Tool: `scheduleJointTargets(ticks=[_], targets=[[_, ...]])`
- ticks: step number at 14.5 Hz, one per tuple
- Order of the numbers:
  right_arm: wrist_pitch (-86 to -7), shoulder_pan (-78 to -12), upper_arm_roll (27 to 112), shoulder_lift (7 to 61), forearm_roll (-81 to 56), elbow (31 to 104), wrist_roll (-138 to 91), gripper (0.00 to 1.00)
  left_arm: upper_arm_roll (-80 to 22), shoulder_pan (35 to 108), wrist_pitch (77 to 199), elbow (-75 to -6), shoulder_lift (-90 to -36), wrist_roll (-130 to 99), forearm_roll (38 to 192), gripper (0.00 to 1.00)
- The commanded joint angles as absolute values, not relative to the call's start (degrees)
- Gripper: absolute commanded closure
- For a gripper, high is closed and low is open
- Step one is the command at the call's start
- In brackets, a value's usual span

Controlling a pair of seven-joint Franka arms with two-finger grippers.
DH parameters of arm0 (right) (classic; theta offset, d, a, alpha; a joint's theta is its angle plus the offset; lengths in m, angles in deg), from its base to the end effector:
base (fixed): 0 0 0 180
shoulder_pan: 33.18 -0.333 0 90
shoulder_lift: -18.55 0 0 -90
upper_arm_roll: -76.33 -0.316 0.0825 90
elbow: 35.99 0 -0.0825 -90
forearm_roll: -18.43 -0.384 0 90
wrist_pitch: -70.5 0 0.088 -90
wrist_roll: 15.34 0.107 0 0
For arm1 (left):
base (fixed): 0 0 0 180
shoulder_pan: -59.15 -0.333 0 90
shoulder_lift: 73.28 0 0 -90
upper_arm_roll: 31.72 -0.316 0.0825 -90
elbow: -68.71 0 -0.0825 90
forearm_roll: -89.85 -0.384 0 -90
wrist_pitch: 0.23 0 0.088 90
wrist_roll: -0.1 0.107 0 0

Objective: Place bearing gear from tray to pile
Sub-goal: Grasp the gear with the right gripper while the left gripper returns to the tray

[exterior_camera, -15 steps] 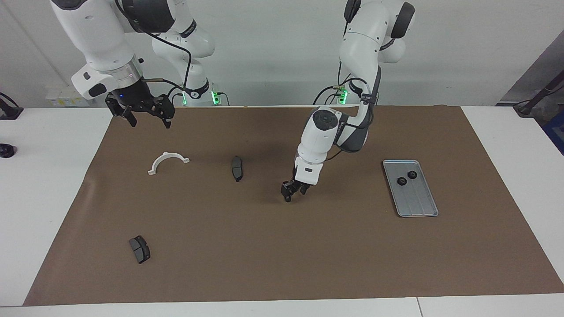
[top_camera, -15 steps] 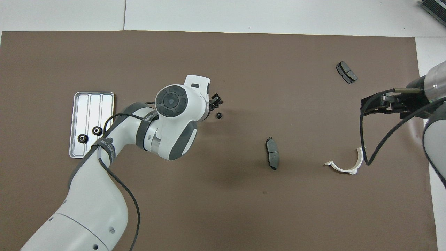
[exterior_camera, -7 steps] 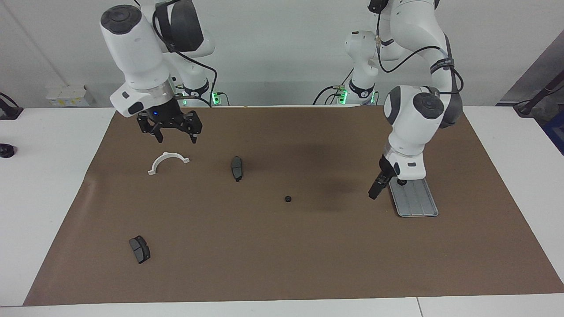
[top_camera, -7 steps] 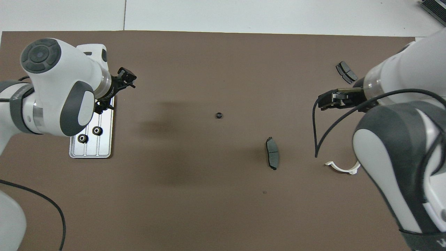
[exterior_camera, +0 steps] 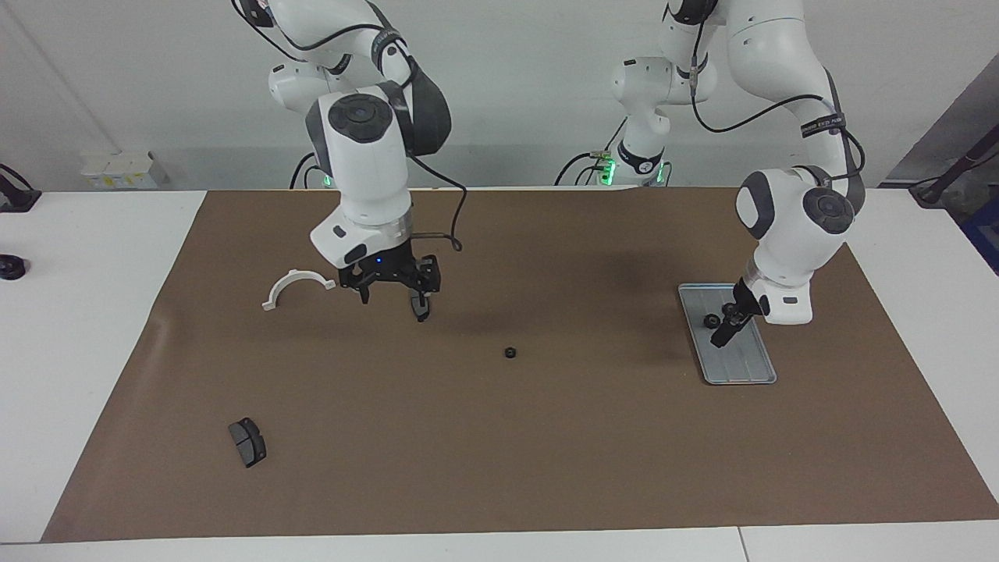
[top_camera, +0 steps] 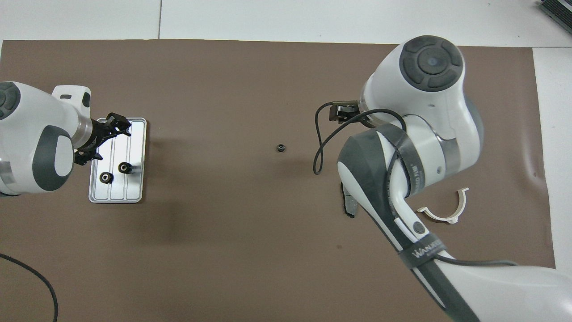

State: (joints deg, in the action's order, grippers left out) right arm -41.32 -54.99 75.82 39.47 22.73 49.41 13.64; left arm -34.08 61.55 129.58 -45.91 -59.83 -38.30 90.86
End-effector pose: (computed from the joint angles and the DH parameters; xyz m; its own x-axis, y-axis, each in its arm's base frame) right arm 0.6308 0.2527 0.4721 0.9890 -0.0908 0.1164 -0.0931 -0.9956 0.0142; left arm 0.5981 -0.0017 0.3451 0.7777 0.6283 0.0213 0.6279 -0.7780 0.0224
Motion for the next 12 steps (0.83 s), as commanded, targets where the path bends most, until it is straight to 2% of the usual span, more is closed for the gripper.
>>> scheduleJointTargets(ticks=[1,2,3,5,6,9,12], targets=[[-45.2,-58.2,75.5,44.9,23.4,45.3,19.6,0.00,-33.5,61.1,135.7,-55.4,-64.7,-38.2,90.0,0.13],[-46.1,-59.2,75.4,46.7,23.4,44.5,20.9,0.00,-33.5,61.1,137.3,-57.4,-65.3,-38.2,89.9,0.25],[-46.3,-61.0,75.5,49.6,23.6,42.3,22.2,0.00,-33.5,61.1,138.7,-58.5,-65.4,-38.3,89.9,0.31],[-46.5,-64.1,75.5,56.6,24.3,36.9,25.3,0.00,-33.5,61.3,139.0,-59.2,-65.7,-38.5,89.9,0.33],[-48.1,-64.6,75.5,58.1,24.3,36.6,25.4,0.00,-33.5,61.3,139.2,-59.7,-65.8,-38.5,89.9,0.33],[-53.0,-65.6,75.5,59.2,24.1,37.7,25.6,0.00,-33.5,61.8,140.6,-60.1,-65.6,-38.6,89.9,0.33],[-53.9,-65.7,75.5,58.8,24.3,40.7,25.2,0.00,-33.5,61.7,143.2,-60.4,-65.0,-38.3,89.9,0.34]])
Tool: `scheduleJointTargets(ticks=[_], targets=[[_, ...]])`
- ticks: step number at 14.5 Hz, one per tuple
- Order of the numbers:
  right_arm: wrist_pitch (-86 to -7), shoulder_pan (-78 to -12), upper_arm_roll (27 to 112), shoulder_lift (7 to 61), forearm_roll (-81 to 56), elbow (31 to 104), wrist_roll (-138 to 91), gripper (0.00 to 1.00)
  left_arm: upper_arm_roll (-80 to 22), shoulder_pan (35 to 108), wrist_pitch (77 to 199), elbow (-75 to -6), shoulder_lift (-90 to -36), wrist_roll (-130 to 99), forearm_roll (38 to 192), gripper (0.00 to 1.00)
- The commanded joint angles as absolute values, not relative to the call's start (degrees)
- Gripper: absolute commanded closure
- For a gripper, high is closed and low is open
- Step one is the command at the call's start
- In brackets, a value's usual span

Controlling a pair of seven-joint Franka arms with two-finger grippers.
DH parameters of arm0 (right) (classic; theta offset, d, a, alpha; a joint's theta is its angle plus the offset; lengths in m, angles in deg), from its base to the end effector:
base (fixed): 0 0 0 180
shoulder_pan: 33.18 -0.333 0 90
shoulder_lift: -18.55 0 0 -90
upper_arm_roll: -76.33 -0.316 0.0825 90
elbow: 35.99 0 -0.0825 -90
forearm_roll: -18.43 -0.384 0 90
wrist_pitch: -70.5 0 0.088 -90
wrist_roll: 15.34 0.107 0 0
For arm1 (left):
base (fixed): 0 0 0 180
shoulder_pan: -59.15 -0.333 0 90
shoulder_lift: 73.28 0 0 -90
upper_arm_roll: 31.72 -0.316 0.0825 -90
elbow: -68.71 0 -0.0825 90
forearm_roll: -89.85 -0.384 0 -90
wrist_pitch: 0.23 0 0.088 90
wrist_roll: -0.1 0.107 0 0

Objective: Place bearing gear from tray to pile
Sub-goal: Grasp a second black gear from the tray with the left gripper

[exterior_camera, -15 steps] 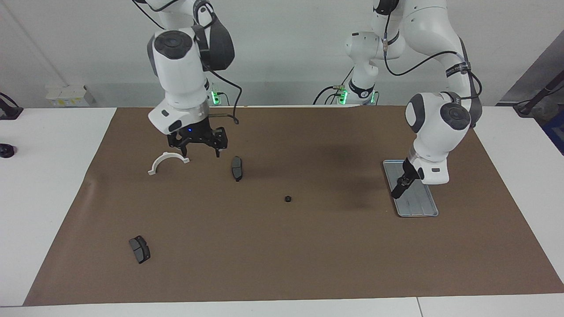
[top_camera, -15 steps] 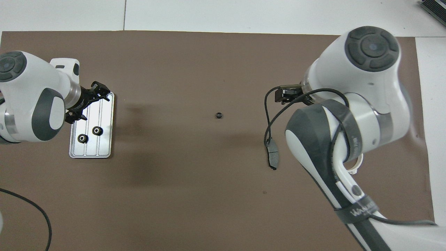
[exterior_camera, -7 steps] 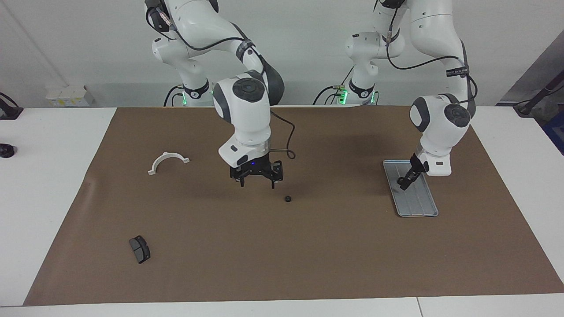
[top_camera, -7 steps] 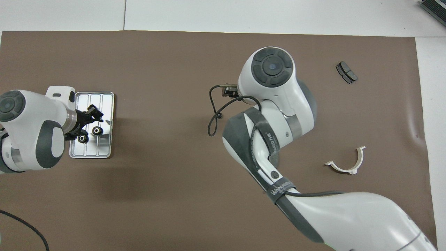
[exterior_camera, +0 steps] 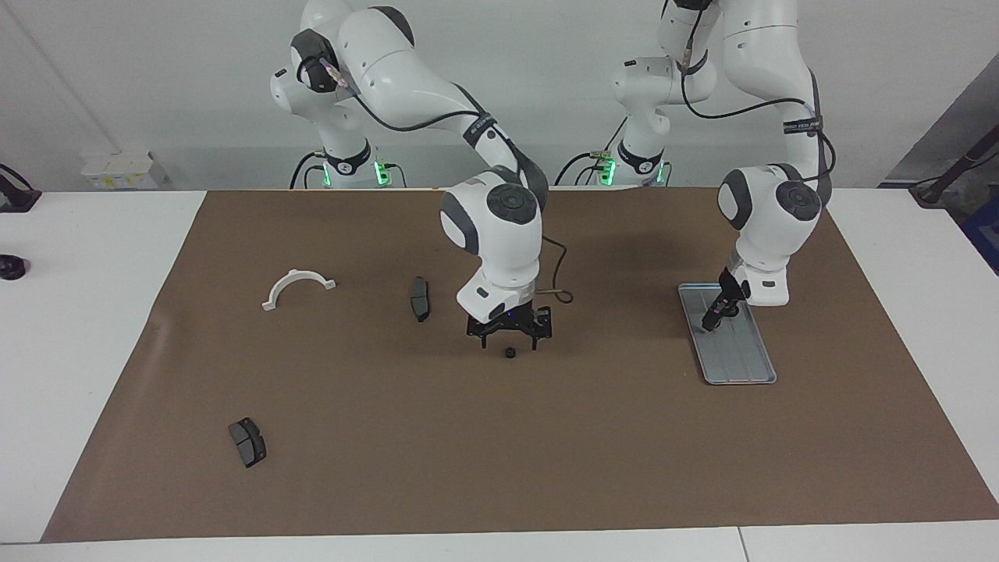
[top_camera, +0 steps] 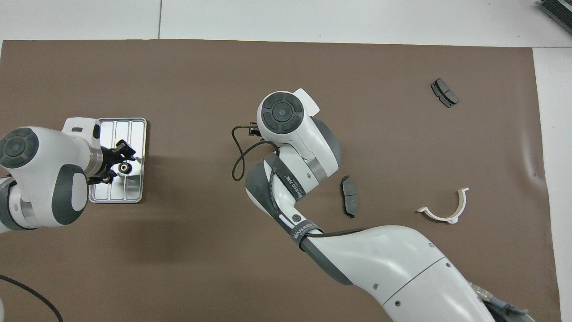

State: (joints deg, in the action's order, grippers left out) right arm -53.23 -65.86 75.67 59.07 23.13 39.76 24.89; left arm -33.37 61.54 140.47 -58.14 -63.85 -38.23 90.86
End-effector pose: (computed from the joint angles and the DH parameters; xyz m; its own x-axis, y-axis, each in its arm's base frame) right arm 0.6296 0.4078 0.3291 0.9865 -0.0838 0.1408 -0.0800 -0.9963 -0.0326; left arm 0.5541 -0.0073 0.3108 0.7825 0.6202 0.0559 0.6179 -0.7844 0.0537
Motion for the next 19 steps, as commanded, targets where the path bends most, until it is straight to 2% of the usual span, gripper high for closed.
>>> scheduleJointTargets(ticks=[1,3,4,5,7,9,10,11,12,15,19], targets=[[-55.0,-65.7,75.5,58.3,24.5,42.7,25.1,0.00,-33.5,61.6,143.5,-60.8,-65.0,-38.3,89.9,0.35],[-57.1,-65.7,75.5,56.7,24.8,47.2,24.9,0.00,-33.5,61.6,143.5,-60.9,-64.9,-38.2,89.9,0.36],[-57.6,-65.6,75.5,56.3,24.8,48.2,24.9,0.03,-33.5,61.5,143.5,-61.0,-64.9,-38.0,89.9,0.36],[-57.6,-65.6,75.5,56.0,24.8,49.0,24.9,0.08,-33.5,61.5,143.5,-61.3,-64.9,-38.0,89.9,0.37],[-57.6,-65.7,75.5,55.9,24.8,49.2,24.9,0.17,-33.5,61.5,143.6,-61.7,-64.9,-38.0,89.9,0.45],[-57.4,-65.7,75.5,55.9,24.7,49.1,24.8,0.29,-33.5,61.5,144.6,-62.3,-64.9,-38.0,89.9,0.48],[-57.1,-65.7,75.4,55.9,24.5,49.1,24.9,0.35,-33.5,61.5,144.7,-62.4,-64.9,-38.0,89.9,0.58],[-56.7,-65.8,75.4,55.8,24.5,49.1,24.9,0.39,-33.5,61.6,144.6,-62.3,-64.9,-37.9,89.9,0.86],[-56.5,-66.1,75.4,55.7,24.4,49.1,24.9,0.44,-33.5,61.5,144.3,-61.7,-64.8,-37.9,89.9,1.00],[-56.4,-66.2,75.2,55.5,24.3,49.3,24.9,0.56,-33.5,61.7,135.6,-54.4,-64.7,-37.9,89.9,1.00],[-56.5,-66.2,75.1,55.5,24.1,49.3,24.9,0.65,-32.7,62.1,120.6,-41.7,-65.5,-37.8,89.8,1.00]])
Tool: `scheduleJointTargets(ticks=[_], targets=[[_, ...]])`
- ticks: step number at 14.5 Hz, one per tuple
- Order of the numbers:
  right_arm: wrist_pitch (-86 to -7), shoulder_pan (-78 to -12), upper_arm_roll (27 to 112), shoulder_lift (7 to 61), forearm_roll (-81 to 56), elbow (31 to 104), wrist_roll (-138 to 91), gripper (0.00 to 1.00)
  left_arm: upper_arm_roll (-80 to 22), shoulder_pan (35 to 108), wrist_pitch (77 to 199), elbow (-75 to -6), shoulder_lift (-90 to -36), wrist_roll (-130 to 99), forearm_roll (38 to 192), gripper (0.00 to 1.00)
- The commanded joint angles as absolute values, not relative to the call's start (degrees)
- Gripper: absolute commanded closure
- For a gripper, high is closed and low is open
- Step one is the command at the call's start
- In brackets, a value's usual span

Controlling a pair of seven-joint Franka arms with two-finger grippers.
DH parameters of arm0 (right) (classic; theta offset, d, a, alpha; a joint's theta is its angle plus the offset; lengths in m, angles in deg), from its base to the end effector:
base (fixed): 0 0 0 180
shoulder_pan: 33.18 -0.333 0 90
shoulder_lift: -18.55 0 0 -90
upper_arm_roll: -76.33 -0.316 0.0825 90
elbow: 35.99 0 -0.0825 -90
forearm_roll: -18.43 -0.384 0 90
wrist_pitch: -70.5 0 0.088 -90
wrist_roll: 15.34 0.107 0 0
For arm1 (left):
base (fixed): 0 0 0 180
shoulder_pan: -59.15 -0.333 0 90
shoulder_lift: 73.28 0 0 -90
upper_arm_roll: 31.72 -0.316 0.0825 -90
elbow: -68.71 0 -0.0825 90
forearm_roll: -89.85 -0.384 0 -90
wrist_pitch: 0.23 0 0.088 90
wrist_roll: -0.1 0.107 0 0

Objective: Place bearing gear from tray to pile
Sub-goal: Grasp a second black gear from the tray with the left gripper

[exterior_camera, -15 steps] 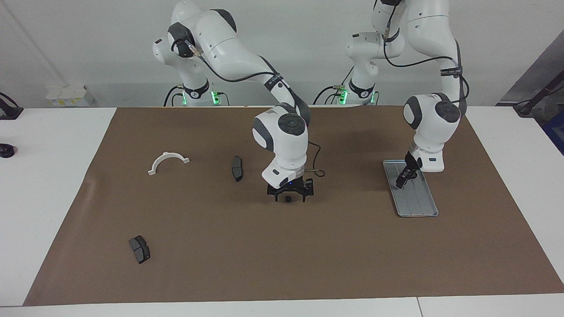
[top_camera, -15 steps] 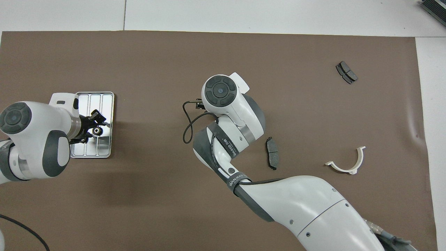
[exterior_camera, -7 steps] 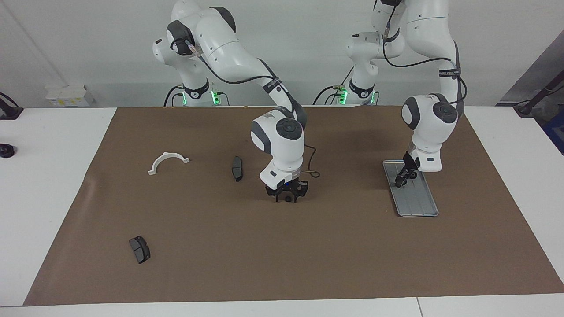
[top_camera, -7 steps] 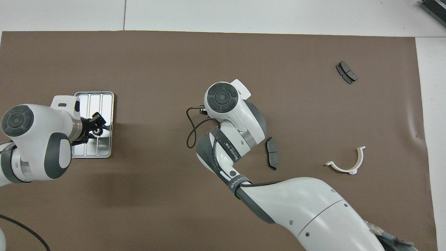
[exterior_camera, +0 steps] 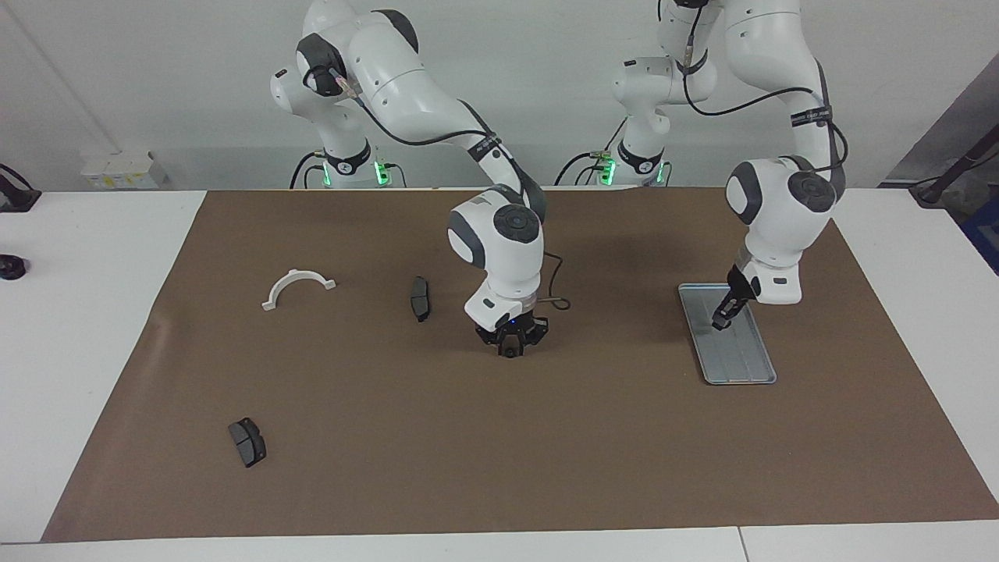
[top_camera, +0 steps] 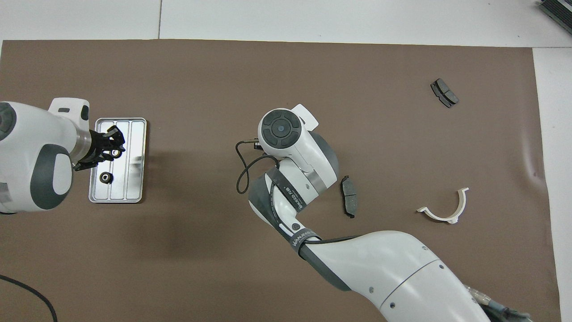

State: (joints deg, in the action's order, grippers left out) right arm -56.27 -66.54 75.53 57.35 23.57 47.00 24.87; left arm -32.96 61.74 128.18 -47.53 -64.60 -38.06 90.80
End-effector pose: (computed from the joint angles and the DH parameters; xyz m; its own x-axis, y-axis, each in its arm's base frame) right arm 0.6061 0.4054 0.2966 0.9924 -0.0583 0.1087 -0.0582 -0.9983 -0.0036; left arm 0.5855 -0.0146 0.3793 0.7936 0.6070 0.0415 0.6054 -0.7946 0.0457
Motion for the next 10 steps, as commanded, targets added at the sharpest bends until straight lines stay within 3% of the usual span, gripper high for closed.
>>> scheduleJointTargets(ticks=[1,5,10], targets=[[-56.8,-66.3,75.2,55.5,24.1,49.8,24.9,0.69,-31.6,62.5,117.1,-39.1,-65.5,-37.9,89.9,1.00],[-57.0,-66.3,75.1,55.3,24.0,50.1,24.9,0.78,-30.0,66.2,107.1,-31.3,-65.4,-39.1,90.2,1.00],[-55.9,-66.3,75.2,55.4,23.9,49.2,24.9,1.00,-29.9,72.1,106.9,-30.3,-65.2,-44.1,90.5,1.00]])
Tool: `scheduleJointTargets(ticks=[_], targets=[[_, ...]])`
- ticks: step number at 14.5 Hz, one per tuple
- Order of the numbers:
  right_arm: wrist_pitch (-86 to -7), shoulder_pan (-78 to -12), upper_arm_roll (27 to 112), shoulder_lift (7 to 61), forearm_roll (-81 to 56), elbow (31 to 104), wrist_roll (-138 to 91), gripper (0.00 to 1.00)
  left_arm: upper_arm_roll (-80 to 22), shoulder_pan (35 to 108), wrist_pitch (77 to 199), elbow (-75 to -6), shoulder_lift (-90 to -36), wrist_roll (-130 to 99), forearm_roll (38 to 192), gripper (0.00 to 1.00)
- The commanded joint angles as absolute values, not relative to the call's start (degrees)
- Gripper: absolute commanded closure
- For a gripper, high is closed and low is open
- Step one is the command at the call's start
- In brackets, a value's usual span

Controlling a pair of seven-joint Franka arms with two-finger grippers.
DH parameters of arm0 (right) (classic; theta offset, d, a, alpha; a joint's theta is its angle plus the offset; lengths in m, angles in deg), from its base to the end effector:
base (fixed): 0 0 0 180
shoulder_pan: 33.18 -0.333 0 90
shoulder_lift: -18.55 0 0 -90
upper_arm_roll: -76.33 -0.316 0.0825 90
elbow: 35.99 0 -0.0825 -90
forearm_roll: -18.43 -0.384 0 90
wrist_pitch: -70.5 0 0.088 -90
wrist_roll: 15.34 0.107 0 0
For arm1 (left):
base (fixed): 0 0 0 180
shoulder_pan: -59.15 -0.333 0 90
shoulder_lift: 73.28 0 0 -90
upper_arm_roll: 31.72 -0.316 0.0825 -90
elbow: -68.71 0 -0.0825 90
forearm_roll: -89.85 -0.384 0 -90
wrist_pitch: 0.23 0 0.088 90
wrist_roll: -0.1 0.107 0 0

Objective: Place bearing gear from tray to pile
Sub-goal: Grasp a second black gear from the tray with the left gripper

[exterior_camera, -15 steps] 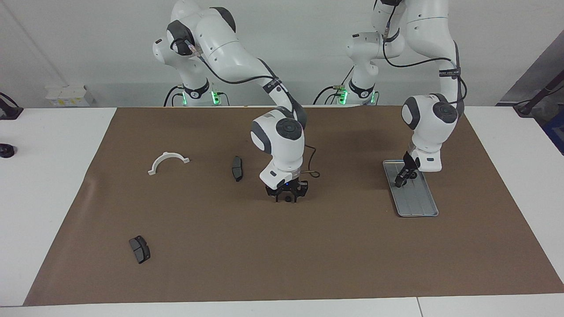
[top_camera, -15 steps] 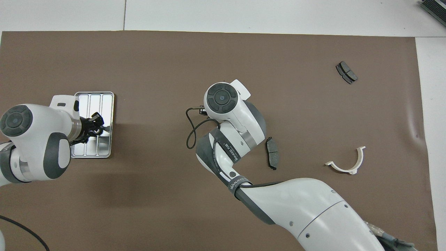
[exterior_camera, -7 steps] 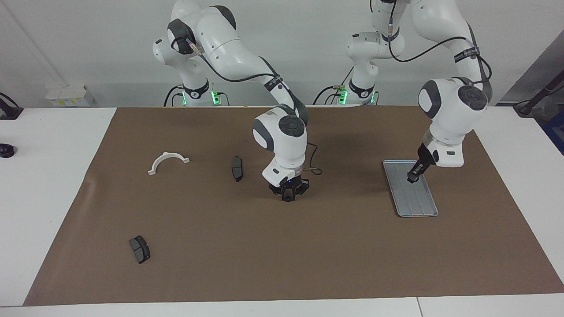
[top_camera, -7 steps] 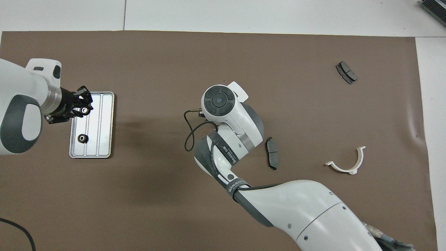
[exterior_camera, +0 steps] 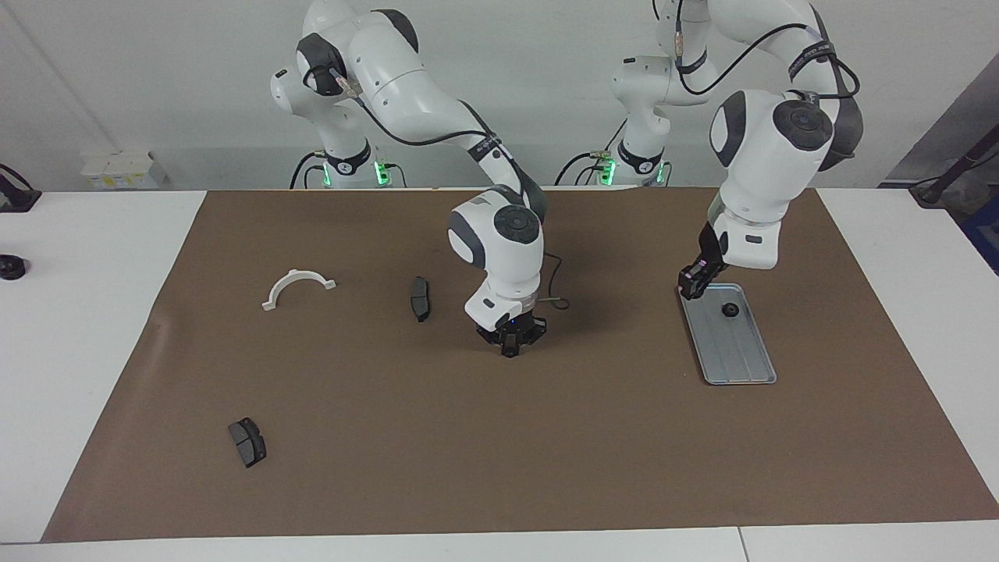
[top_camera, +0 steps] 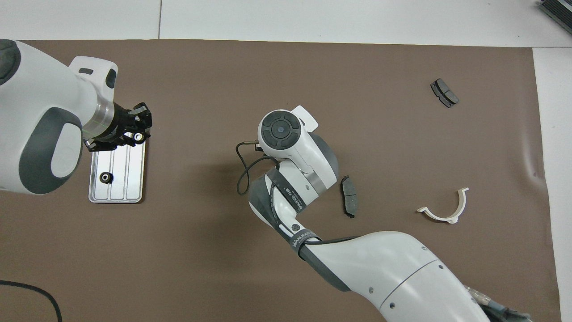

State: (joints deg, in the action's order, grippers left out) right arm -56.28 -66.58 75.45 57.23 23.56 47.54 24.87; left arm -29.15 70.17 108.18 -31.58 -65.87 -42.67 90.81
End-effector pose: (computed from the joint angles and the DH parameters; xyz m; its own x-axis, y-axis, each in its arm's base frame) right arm 0.6036 0.4054 0.2937 0.9932 -0.0562 0.1024 -0.0565 -0.9984 0.0000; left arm 0.5859 -0.1417 0.4918 0.8704 0.4924 -0.0056 0.4924 -0.8701 0.0244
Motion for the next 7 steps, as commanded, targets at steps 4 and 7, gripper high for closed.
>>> scheduleJointTargets(ticks=[4,7], targets=[[-52.8,-63.3,75.2,55.8,24.5,46.0,24.1,1.00,-29.8,75.0,109.5,-30.8,-65.2,-47.4,90.7,1.00],[-51.8,-58.3,75.1,55.6,23.7,45.7,18.1,1.00,-29.7,77.7,116.0,-33.1,-65.4,-48.4,90.9,1.00]])
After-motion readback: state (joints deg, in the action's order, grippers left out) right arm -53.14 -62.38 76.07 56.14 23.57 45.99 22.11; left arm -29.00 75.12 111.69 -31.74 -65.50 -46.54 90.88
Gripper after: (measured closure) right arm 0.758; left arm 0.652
